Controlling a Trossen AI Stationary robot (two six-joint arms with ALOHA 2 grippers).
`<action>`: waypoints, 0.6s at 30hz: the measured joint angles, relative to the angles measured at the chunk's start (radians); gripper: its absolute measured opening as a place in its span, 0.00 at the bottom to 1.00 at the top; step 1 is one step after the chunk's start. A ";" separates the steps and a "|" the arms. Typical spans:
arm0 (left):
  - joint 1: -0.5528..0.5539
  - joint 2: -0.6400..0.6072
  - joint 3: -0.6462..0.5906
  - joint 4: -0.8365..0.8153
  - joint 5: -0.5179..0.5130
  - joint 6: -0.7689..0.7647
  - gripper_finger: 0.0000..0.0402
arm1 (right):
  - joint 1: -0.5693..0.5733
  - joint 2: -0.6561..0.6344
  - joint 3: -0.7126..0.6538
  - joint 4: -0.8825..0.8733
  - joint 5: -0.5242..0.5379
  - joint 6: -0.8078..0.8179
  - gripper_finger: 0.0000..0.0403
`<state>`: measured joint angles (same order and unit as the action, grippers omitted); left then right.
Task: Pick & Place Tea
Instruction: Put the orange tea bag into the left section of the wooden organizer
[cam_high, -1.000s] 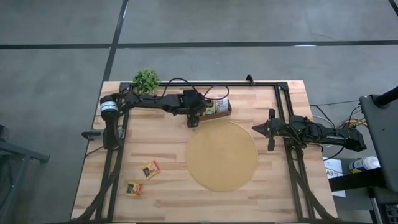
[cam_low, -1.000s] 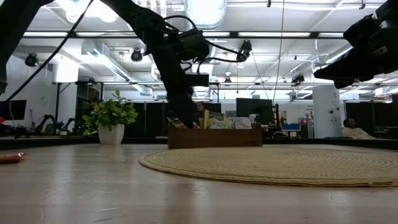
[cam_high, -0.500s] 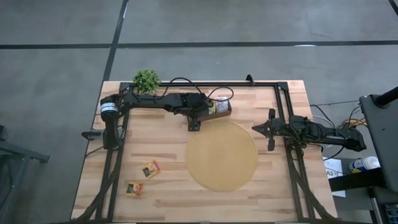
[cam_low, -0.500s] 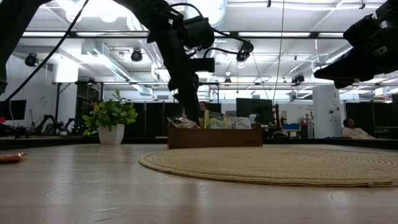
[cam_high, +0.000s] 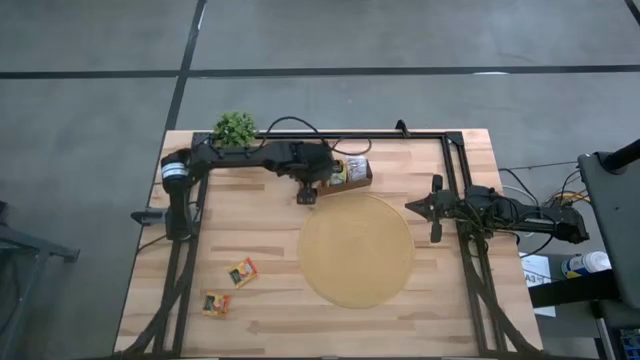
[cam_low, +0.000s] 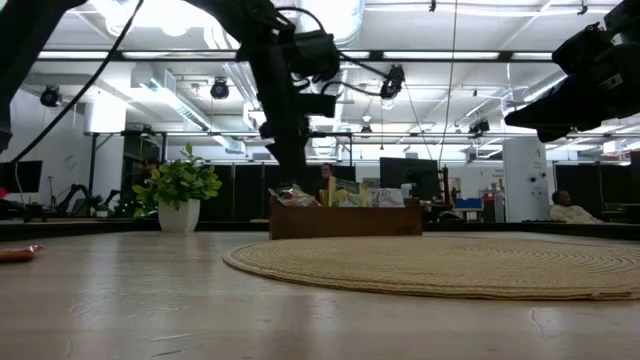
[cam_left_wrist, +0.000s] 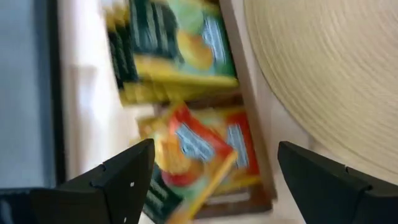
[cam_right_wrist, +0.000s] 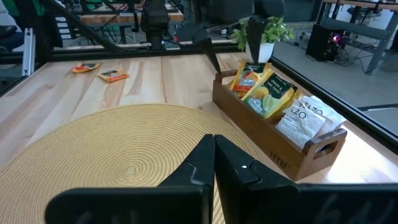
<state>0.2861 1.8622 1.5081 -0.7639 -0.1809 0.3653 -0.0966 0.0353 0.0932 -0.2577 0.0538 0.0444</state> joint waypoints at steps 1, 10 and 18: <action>0.011 0.000 0.003 -0.024 0.027 -0.008 0.83 | 0.000 0.000 0.000 0.000 0.000 0.000 0.02; 0.149 -0.082 0.006 -0.047 0.251 -0.104 0.83 | 0.000 0.000 0.000 0.000 -0.001 0.000 0.02; 0.262 -0.145 -0.042 -0.005 0.412 -0.210 0.83 | 0.000 0.001 0.000 0.000 0.000 0.000 0.02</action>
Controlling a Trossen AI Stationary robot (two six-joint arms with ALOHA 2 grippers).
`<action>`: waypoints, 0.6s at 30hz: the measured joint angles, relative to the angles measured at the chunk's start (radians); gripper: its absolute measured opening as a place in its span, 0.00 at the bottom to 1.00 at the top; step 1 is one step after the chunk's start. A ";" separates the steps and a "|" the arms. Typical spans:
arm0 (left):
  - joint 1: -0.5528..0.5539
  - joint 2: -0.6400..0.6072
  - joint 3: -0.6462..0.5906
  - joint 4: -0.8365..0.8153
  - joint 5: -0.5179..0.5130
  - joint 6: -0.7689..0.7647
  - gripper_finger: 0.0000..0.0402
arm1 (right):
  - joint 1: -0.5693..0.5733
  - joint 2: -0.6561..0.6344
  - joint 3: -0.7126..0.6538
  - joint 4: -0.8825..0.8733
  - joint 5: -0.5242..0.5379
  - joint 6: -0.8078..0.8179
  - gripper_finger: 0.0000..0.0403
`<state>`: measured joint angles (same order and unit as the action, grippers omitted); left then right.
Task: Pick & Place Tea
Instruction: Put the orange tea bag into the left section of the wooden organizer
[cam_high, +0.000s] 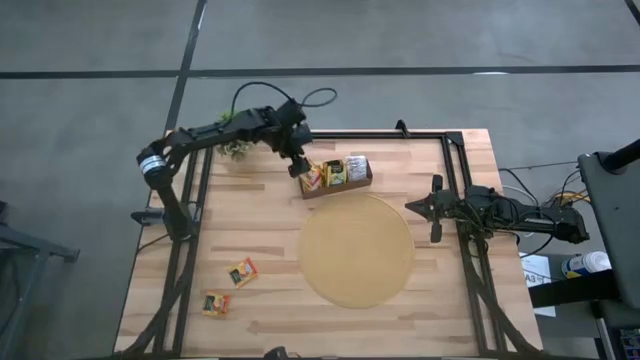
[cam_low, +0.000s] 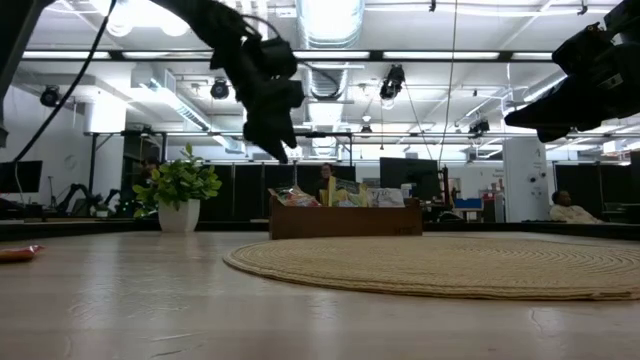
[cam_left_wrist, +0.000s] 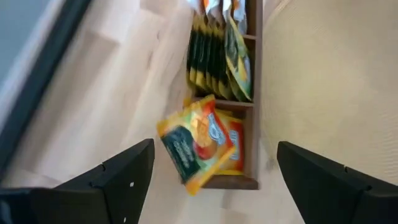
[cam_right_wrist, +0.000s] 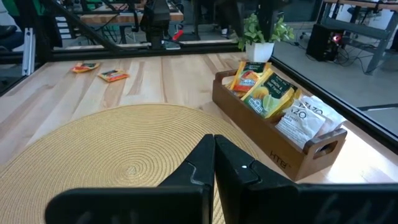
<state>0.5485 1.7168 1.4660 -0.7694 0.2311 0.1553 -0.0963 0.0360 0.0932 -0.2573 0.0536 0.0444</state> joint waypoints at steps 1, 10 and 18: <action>0.018 0.000 -0.010 0.003 0.043 -0.029 0.83 | 0.000 0.000 0.000 0.000 0.000 0.000 0.02; 0.114 0.001 -0.087 0.053 0.196 -0.202 0.83 | 0.000 0.000 0.000 0.000 0.000 0.000 0.02; 0.107 0.005 -0.116 0.099 0.188 -0.234 0.76 | 0.000 0.000 0.000 0.000 0.000 0.000 0.02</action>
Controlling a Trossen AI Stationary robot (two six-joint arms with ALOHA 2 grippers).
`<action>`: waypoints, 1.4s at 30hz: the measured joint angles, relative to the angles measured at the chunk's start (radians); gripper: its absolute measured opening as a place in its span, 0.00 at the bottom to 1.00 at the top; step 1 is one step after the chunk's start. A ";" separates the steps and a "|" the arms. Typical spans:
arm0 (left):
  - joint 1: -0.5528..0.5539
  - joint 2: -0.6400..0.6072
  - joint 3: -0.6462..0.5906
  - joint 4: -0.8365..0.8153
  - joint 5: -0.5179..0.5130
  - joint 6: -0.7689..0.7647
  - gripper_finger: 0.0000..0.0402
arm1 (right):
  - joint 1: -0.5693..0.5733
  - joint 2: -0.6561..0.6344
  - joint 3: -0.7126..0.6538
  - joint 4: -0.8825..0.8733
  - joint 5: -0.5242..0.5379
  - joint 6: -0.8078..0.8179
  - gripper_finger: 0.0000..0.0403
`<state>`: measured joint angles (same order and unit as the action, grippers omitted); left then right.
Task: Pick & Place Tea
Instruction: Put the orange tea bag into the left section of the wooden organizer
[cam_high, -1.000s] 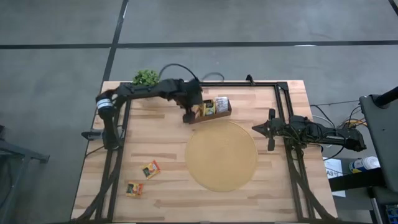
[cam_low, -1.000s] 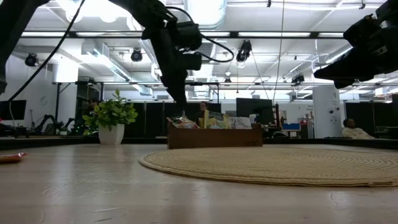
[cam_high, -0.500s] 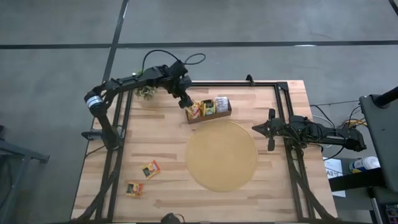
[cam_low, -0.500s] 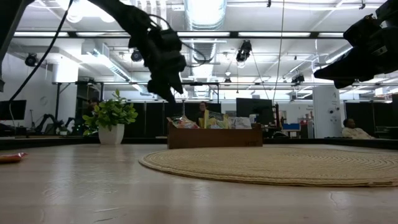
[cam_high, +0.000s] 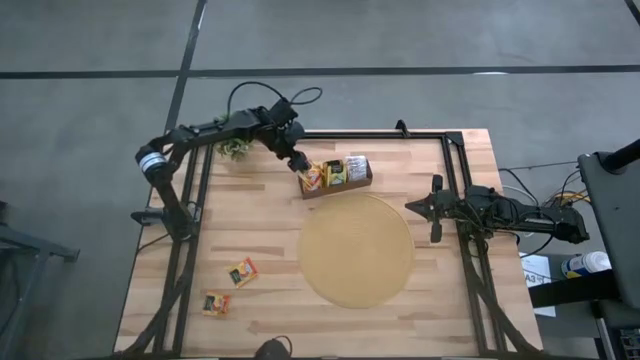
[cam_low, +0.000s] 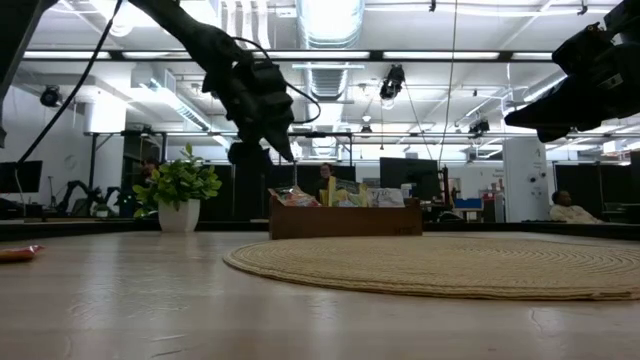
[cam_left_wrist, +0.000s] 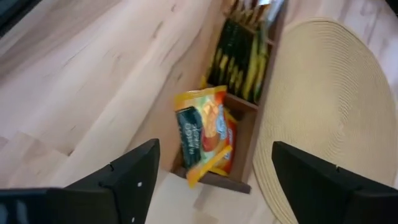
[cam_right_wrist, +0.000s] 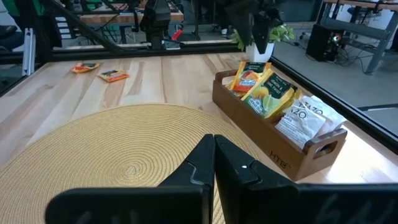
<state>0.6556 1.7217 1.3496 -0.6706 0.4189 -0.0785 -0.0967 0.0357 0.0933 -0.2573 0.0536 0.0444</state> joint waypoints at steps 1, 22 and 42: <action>0.000 0.001 -0.010 0.015 -0.006 -0.015 0.74 | 0.000 0.000 0.000 0.000 0.000 0.000 0.02; 0.004 0.046 -0.061 0.096 -0.072 -0.084 0.37 | 0.000 0.000 0.000 0.000 0.000 0.000 0.02; -0.021 0.045 -0.060 0.095 -0.054 -0.060 0.00 | 0.000 0.000 0.000 0.000 0.000 0.000 0.02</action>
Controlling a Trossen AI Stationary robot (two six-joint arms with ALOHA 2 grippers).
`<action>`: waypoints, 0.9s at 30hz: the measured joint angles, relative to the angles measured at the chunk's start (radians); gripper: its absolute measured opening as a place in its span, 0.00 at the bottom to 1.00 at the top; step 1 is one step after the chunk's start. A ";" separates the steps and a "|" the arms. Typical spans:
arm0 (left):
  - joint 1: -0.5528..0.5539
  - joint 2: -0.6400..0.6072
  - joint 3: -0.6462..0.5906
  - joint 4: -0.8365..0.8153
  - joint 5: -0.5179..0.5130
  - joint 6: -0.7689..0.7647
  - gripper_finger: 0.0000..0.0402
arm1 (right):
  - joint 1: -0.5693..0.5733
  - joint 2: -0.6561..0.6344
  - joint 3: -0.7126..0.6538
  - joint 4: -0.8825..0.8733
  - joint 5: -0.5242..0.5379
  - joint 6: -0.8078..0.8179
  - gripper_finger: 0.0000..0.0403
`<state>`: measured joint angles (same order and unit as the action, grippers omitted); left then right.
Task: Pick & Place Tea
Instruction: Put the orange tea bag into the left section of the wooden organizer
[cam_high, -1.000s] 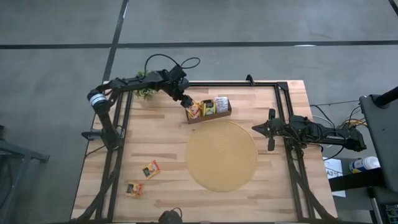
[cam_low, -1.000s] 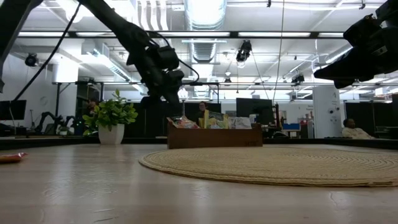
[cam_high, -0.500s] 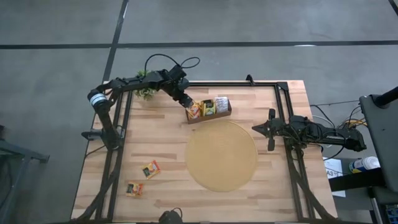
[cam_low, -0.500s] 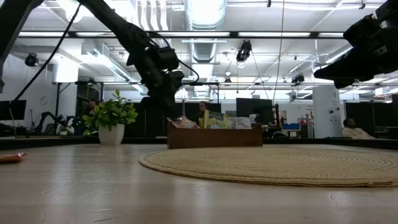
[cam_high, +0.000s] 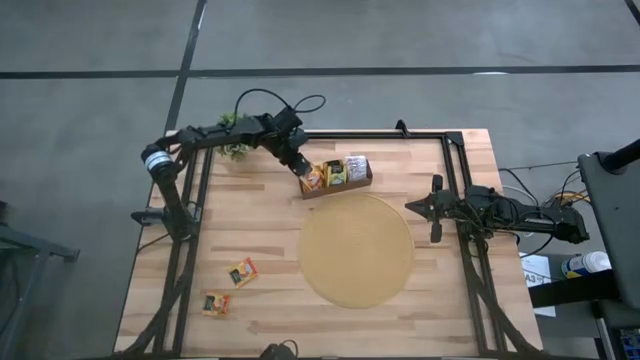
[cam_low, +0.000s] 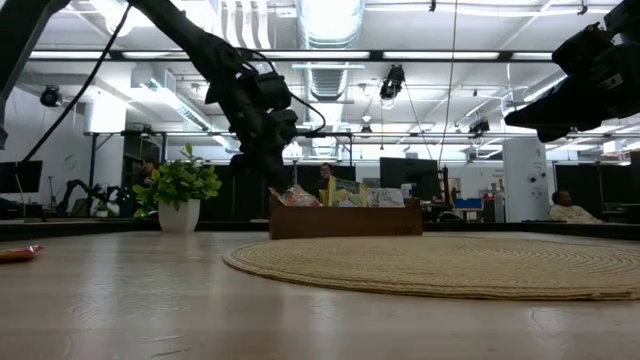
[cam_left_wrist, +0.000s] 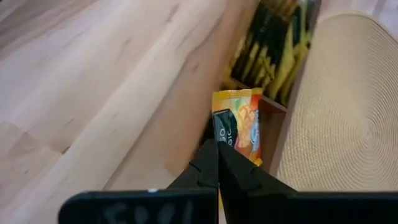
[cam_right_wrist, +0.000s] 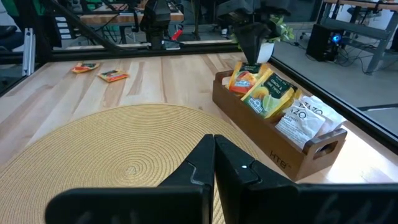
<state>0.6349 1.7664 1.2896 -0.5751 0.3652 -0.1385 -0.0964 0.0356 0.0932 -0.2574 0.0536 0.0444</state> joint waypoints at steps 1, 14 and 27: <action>-0.007 0.000 0.001 -0.003 0.000 0.006 0.00 | 0.000 0.000 0.000 0.000 0.000 0.000 0.02; -0.057 0.000 0.106 -0.075 -0.091 0.110 0.00 | 0.000 0.000 0.000 0.000 0.000 0.000 0.02; -0.101 0.047 0.178 -0.188 -0.150 0.215 0.00 | 0.000 0.000 0.000 0.000 0.000 0.000 0.02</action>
<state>0.5336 1.8135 1.4678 -0.7634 0.2153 0.0765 -0.0966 0.0353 0.0933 -0.2573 0.0536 0.0444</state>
